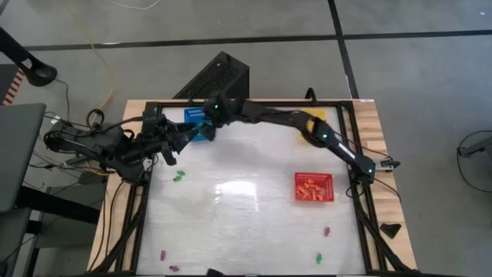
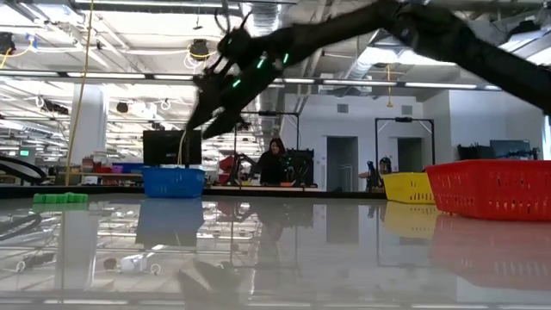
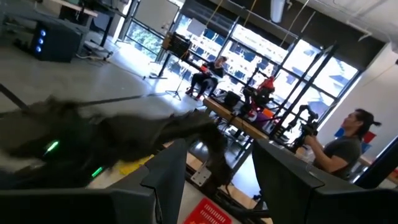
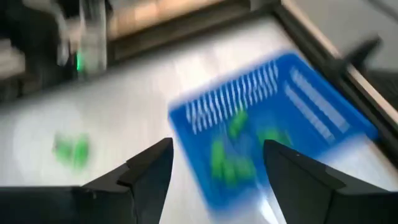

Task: Sort Halloween decoration
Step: Put the green skeleton toy into the blue bin

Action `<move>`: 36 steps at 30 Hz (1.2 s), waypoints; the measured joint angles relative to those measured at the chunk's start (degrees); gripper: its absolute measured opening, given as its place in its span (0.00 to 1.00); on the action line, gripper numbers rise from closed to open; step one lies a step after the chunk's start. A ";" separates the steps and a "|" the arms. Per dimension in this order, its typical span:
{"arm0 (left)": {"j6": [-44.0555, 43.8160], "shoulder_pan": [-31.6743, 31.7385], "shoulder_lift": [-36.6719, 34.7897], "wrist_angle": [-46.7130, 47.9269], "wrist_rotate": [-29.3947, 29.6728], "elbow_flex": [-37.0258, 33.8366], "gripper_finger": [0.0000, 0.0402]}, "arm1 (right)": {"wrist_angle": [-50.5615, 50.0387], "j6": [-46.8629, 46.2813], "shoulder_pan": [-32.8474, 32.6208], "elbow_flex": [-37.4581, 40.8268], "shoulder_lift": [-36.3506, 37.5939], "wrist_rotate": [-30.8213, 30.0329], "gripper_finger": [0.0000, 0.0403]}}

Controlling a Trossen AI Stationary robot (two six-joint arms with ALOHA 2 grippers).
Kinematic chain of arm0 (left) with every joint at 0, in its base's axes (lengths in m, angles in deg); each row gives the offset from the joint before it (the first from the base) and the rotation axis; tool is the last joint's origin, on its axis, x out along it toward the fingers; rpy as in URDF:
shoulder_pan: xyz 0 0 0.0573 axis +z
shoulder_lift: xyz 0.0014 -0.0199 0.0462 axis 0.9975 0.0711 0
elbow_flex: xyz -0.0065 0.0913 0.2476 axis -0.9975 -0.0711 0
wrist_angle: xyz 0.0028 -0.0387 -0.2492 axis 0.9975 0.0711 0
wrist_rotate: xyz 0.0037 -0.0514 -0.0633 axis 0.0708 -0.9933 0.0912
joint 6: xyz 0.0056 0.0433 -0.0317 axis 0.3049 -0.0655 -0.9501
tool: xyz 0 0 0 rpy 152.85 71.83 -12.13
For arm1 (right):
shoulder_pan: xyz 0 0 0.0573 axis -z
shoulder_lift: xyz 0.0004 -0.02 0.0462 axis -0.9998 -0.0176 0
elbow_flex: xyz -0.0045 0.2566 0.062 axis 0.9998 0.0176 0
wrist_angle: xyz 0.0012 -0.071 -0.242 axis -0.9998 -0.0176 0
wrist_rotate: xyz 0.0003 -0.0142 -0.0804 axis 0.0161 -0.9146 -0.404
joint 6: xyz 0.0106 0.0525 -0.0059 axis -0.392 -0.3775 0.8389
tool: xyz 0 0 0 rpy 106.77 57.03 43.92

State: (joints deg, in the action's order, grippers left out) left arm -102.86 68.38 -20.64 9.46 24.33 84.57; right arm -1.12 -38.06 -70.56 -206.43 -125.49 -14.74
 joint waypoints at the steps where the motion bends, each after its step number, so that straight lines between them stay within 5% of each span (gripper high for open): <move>1: 0.53 0.00 0.00 0.00 0.00 0.00 0.43 | -6.45 2.33 0.02 0.00 1.99 -0.23 0.69; 7: 3.76 0.00 0.00 1.22 -0.62 0.00 0.43 | -46.32 9.74 -3.61 0.12 8.19 -6.69 0.66; 10: 4.45 0.00 0.02 3.46 -0.85 0.00 0.43 | -52.47 8.29 -6.94 4.34 10.65 -6.81 0.65; 13: 5.37 0.00 0.02 5.01 -0.79 0.00 0.43 | -40.80 6.13 -11.10 11.71 15.27 -3.50 0.65; 18: 4.41 0.57 -0.05 5.24 -1.57 0.00 0.43 | 1.29 -2.35 -16.83 24.91 18.22 4.42 0.65; 21: 2.43 0.68 -0.42 5.11 -3.34 0.00 0.43 | 16.57 -3.95 -17.26 27.37 15.54 6.02 0.65; 28: -1.77 0.63 -0.74 5.09 -5.48 0.00 0.43 | 32.23 1.71 -16.68 23.93 3.12 2.87 0.65; 36: -4.76 0.59 -0.74 2.47 -5.99 0.00 0.43 | 31.84 5.45 -16.20 4.98 -12.58 0.13 0.65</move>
State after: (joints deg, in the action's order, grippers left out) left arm -107.62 68.98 -21.39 11.93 18.34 84.57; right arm 30.72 -32.61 -86.76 -201.46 -138.07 -14.61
